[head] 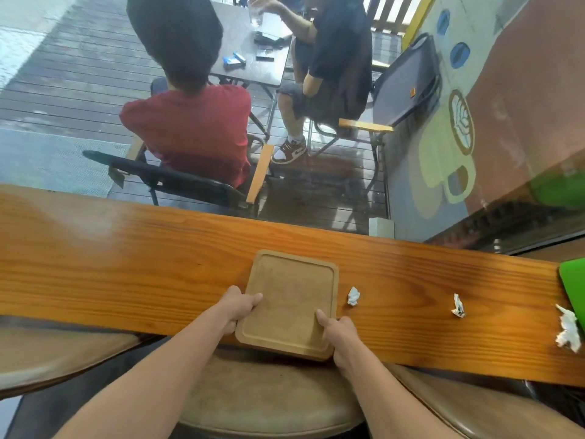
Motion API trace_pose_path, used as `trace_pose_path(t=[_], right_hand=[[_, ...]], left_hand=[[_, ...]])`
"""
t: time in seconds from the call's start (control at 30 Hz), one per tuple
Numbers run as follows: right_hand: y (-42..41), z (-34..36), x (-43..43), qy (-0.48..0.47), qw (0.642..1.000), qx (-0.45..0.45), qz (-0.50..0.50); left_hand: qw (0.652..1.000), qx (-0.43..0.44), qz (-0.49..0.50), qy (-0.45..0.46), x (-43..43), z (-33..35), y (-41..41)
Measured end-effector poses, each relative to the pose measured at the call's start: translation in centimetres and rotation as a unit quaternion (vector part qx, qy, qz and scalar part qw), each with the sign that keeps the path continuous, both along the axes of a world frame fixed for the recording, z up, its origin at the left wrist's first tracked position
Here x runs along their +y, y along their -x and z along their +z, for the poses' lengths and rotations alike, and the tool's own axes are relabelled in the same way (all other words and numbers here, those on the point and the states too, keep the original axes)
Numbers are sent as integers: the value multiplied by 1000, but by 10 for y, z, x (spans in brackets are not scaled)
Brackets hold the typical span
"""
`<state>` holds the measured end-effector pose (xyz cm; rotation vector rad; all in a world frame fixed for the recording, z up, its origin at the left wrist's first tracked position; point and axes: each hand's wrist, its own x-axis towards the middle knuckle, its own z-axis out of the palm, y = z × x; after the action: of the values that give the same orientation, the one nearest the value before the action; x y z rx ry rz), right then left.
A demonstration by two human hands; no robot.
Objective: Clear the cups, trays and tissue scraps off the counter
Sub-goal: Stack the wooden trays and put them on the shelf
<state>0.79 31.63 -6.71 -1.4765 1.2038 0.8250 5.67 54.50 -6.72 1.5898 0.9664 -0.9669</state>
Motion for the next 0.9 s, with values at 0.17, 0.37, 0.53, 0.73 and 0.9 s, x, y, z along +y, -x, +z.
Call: trace_pose_path(t=[0.17, 0.37, 0.53, 0.73, 0.9], right_hand=[[1, 21, -23, -85, 995, -32, -38], [8, 94, -73, -80, 984, -156, -34], [36, 140, -137, -72, 970, -224, -66], [114, 178, -232, -64, 946, -286, -141], [200, 197, -306, -54, 893, -356, -270]], left_hand=[[991, -22, 49, 122, -1, 25, 7], [976, -113, 33, 184, -51, 99, 15], [963, -210, -26, 170, -139, 150, 19], [930, -319, -173, 54, -254, 185, 55], [890, -361, -262, 91, -355, 201, 111]])
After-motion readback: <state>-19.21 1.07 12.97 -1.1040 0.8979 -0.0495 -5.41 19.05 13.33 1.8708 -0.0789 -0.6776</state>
